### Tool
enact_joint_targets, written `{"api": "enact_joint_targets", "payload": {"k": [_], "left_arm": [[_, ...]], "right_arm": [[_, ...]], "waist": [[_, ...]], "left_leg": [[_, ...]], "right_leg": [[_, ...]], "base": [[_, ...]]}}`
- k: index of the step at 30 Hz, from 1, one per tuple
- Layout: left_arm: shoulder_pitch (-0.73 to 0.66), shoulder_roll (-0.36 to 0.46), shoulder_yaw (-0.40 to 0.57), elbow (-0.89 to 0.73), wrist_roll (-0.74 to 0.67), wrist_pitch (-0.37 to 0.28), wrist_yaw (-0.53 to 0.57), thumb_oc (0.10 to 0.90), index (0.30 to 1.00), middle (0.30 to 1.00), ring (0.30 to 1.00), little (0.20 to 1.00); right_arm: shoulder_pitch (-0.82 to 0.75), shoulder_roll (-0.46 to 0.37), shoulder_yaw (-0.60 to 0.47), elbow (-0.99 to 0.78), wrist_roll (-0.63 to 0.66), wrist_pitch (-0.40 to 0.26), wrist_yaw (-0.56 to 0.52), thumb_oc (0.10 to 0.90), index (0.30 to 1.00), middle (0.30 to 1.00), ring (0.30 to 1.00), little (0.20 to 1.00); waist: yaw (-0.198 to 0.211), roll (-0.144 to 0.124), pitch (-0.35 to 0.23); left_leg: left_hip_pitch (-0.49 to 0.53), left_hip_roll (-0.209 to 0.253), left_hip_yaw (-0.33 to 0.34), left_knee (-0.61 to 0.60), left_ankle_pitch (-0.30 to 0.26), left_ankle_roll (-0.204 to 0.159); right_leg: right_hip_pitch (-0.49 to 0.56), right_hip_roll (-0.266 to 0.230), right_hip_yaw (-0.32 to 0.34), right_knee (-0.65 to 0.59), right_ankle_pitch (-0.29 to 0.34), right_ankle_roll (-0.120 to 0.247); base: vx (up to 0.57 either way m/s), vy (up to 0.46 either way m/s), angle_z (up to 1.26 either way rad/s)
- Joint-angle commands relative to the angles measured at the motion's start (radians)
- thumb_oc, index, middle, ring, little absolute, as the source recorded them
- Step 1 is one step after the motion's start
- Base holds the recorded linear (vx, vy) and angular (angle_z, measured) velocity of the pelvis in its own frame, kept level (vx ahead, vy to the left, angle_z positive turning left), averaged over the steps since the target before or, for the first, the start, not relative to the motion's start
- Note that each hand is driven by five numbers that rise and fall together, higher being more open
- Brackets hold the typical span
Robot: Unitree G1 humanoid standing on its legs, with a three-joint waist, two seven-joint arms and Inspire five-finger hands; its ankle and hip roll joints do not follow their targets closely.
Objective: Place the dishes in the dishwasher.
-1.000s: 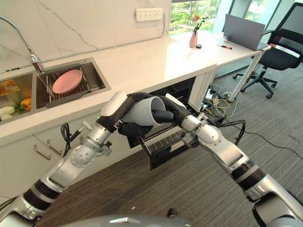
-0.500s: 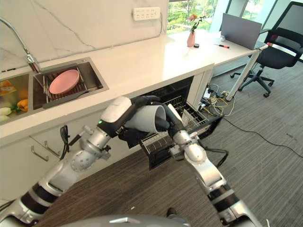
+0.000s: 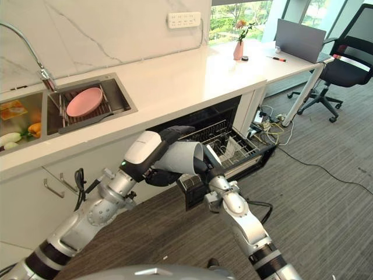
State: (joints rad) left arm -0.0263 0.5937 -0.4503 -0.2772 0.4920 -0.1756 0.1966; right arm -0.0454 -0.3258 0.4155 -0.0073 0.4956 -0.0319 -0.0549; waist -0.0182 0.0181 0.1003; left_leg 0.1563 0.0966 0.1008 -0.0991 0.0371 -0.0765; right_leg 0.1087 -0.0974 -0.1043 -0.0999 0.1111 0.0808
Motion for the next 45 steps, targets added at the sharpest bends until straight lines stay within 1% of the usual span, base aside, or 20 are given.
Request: {"api": "enact_joint_targets", "payload": {"k": [1,7,12,19,22,24,25,27,28,29,30,31,32,35,37,38,39,43,44,45], "left_arm": [[-0.010,-0.123,0.287,-0.050,-0.225,0.023,0.312,0.800,0.900,0.900,0.900,0.900],[0.025,-0.129,0.325,-0.030,-0.247,0.032,0.321,0.800,0.900,0.900,0.900,0.900],[0.074,-0.110,0.400,0.005,-0.236,0.055,0.321,0.800,0.900,0.900,0.900,0.900],[0.126,-0.113,0.448,0.030,-0.258,0.066,0.289,0.800,0.900,0.900,0.900,0.900],[0.144,-0.111,0.467,0.041,-0.256,0.066,0.281,0.800,0.900,0.900,0.900,0.900],[0.155,-0.108,0.476,0.056,-0.257,0.063,0.268,0.800,0.900,0.900,0.900,0.900],[0.154,-0.108,0.476,0.056,-0.257,0.063,0.268,0.800,0.900,0.900,0.900,0.900],[0.176,-0.100,0.479,0.086,-0.277,0.062,0.225,0.800,0.900,0.900,0.900,0.900],[0.176,-0.100,0.479,0.087,-0.277,0.062,0.225,0.800,0.900,0.900,0.900,0.900],[0.198,-0.088,0.486,0.089,-0.273,0.061,0.193,0.800,0.900,0.900,0.900,0.900],[0.212,-0.078,0.479,0.095,-0.276,0.059,0.169,0.800,0.900,0.900,0.900,0.900],[0.221,-0.064,0.468,0.103,-0.282,0.058,0.153,0.800,0.900,0.900,0.900,0.900],[0.218,-0.067,0.469,0.104,-0.283,0.058,0.153,0.800,0.900,0.900,0.900,0.900],[0.233,-0.019,0.417,0.142,-0.303,0.067,0.134,0.800,0.900,0.900,0.900,0.900],[0.238,-0.012,0.405,0.154,-0.314,0.066,0.128,0.800,0.900,0.900,0.900,0.900],[0.258,0.009,0.380,0.195,-0.332,0.073,0.112,0.800,0.900,0.900,0.900,0.900],[0.274,0.016,0.380,0.194,-0.332,0.071,0.107,0.800,0.900,0.900,0.900,0.900],[0.312,0.025,0.366,0.236,-0.348,0.073,0.091,0.800,0.900,0.900,0.900,0.900],[0.331,0.019,0.351,0.269,-0.367,0.074,0.084,0.800,0.900,0.900,0.900,0.900],[0.329,0.015,0.351,0.272,-0.368,0.073,0.084,0.800,0.900,0.900,0.900,0.900]], "right_arm": [[-0.015,0.130,-0.242,-0.026,0.387,-0.223,-0.147,0.400,0.300,0.300,0.300,0.300],[-0.008,0.134,-0.288,-0.022,0.395,-0.238,-0.167,0.400,0.300,0.300,0.300,0.300],[-0.015,0.123,-0.372,-0.008,0.350,-0.246,-0.204,0.400,0.300,0.300,0.300,0.300],[-0.030,0.112,-0.414,0.006,0.313,-0.232,-0.226,0.400,0.300,0.300,0.300,0.300],[-0.035,0.073,-0.434,0.023,0.196,-0.199,-0.245,0.400,0.300,0.300,0.300,0.300],[-0.045,0.024,-0.450,0.047,0.050,-0.159,-0.268,0.400,0.300,0.300,0.300,0.300],[-0.045,0.024,-0.450,0.046,0.050,-0.158,-0.268,0.400,0.300,0.300,0.300,0.300],[-0.086,-0.102,-0.459,0.087,-0.263,-0.077,-0.311,0.400,0.300,0.300,0.300,0.300],[-0.086,-0.102,-0.459,0.088,-0.264,-0.077,-0.311,0.400,0.300,0.300,0.300,0.300],[-0.106,-0.198,-0.457,0.080,-0.471,-0.039,-0.319,0.400,0.300,0.300,0.300,0.300],[-0.124,-0.242,-0.452,0.099,-0.528,-0.012,-0.305,0.400,0.300,0.300,0.300,0.300],[-0.153,-0.283,-0.438,0.133,-0.550,0.010,-0.296,0.400,0.300,0.300,0.300,0.300],[-0.162,-0.286,-0.434,0.141,-0.550,0.008,-0.297,0.400,0.300,0.300,0.300,0.300],[-0.333,-0.439,-0.330,0.268,-0.606,0.034,-0.285,0.400,0.300,0.300,0.300,0.300],[-0.379,-0.471,-0.300,0.306,-0.590,0.038,-0.275,0.400,0.300,0.300,0.300,0.300],[-0.497,-0.550,-0.228,0.398,-0.578,0.043,-0.252,0.400,0.300,0.300,0.300,0.300],[-0.530,-0.581,-0.201,0.428,-0.575,0.044,-0.248,0.400,0.300,0.300,0.300,0.300],[-0.629,-0.654,-0.105,0.525,-0.554,0.042,-0.211,0.400,0.300,0.300,0.300,0.300],[-0.678,-0.697,-0.055,0.590,-0.557,0.042,-0.191,0.400,0.300,0.300,0.300,0.300],[-0.690,-0.697,-0.044,0.598,-0.555,0.039,-0.191,0.400,0.300,0.300,0.300,0.300]], "waist": [[0.017,-0.016,-0.031],[0.025,-0.018,-0.032],[0.039,-0.018,-0.031],[0.050,-0.015,-0.028],[0.055,-0.017,-0.025],[0.061,-0.020,-0.022],[0.061,-0.020,-0.019],[0.072,-0.025,-0.008],[0.072,-0.025,-0.010],[0.081,-0.028,0.000],[0.089,-0.031,0.006],[0.099,-0.035,0.018],[0.096,-0.033,0.018],[0.142,-0.045,0.097],[0.148,-0.046,0.119],[0.168,-0.046,0.151],[0.171,-0.047,0.160],[0.183,-0.054,0.183],[0.200,-0.056,0.206],[0.197,-0.053,0.203]], "left_leg": [[0.022,-0.037,0.010,0.012,-0.089,-0.014],[0.021,-0.039,0.003,0.012,-0.090,-0.014],[0.019,-0.041,-0.005,0.012,-0.089,-0.014],[0.017,-0.043,-0.012,0.012,-0.088,-0.013],[0.014,-0.043,-0.015,0.012,-0.087,-0.012],[0.011,-0.042,-0.020,0.012,-0.086,-0.011],[0.006,-0.043,-0.019,0.012,-0.074,-0.010],[-0.003,-0.044,-0.026,0.012,-0.072,-0.006],[0.002,-0.044,-0.027,0.012,-0.084,-0.007],[-0.002,-0.044,-0.032,0.012,-0.082,-0.006],[-0.013,-0.044,-0.039,0.012,-0.077,-0.006],[-0.024,-0.044,-0.047,0.012,-0.073,-0.007],[-0.027,-0.045,-0.049,0.012,-0.072,-0.006],[-0.111,-0.042,-0.077,0.012,-0.029,-0.011],[-0.139,-0.041,-0.082,0.012,-0.016,-0.013],[-0.193,-0.038,-0.094,0.012,0.011,-0.018],[-0.212,-0.036,-0.096,0.012,0.018,-0.021],[-0.269,-0.031,-0.101,0.014,0.037,-0.029],[-0.305,-0.031,-0.109,0.014,0.052,-0.034],[-0.309,-0.031,-0.109,0.014,0.052,-0.034]], "right_leg": [[0.068,-0.035,-0.034,0.018,-0.128,0.057],[0.073,-0.037,-0.041,0.017,-0.129,0.055],[0.076,-0.037,-0.051,0.018,-0.132,0.054],[0.076,-0.037,-0.057,0.019,-0.132,0.052],[0.075,-0.036,-0.062,0.020,-0.132,0.052],[0.072,-0.036,-0.065,0.022,-0.131,0.053],[0.066,-0.036,-0.065,0.024,-0.122,0.051],[0.058,-0.037,-0.071,0.030,-0.121,0.053],[0.065,-0.036,-0.071,0.026,-0.130,0.054],[0.062,-0.034,-0.075,0.030,-0.131,0.055],[0.056,-0.034,-0.078,0.031,-0.131,0.055],[0.051,-0.034,-0.083,0.031,-0.131,0.054],[0.049,-0.034,-0.085,0.032,-0.131,0.054],[-0.022,-0.033,-0.109,0.048,-0.117,0.053],[-0.050,-0.032,-0.114,0.056,-0.113,0.052],[-0.105,-0.030,-0.124,0.069,-0.100,0.051],[-0.122,-0.031,-0.129,0.068,-0.095,0.051],[-0.169,-0.034,-0.138,0.063,-0.079,0.053],[-0.194,-0.036,-0.145,0.058,-0.072,0.054],[-0.198,-0.037,-0.146,0.059,-0.071,0.054]], "base": [[0.04,-0.003,-0.02],[0.01,-0.005,0.06],[0.00,-0.001,0.08],[0.00,-0.001,0.07],[0.00,0.000,0.01],[-0.02,-0.006,0.01],[-0.06,-0.008,0.03],[-0.03,-0.007,0.06],[0.02,-0.015,0.13],[0.00,-0.017,0.17],[-0.07,-0.023,0.16],[-0.06,-0.013,0.13],[-0.16,-0.026,0.14],[-0.26,-0.032,0.20],[-0.21,-0.017,0.15],[-0.16,-0.001,0.21],[-0.17,0.004,0.27],[-0.04,0.017,0.15],[-0.02,0.016,0.20],[-0.03,0.026,0.19]]}}
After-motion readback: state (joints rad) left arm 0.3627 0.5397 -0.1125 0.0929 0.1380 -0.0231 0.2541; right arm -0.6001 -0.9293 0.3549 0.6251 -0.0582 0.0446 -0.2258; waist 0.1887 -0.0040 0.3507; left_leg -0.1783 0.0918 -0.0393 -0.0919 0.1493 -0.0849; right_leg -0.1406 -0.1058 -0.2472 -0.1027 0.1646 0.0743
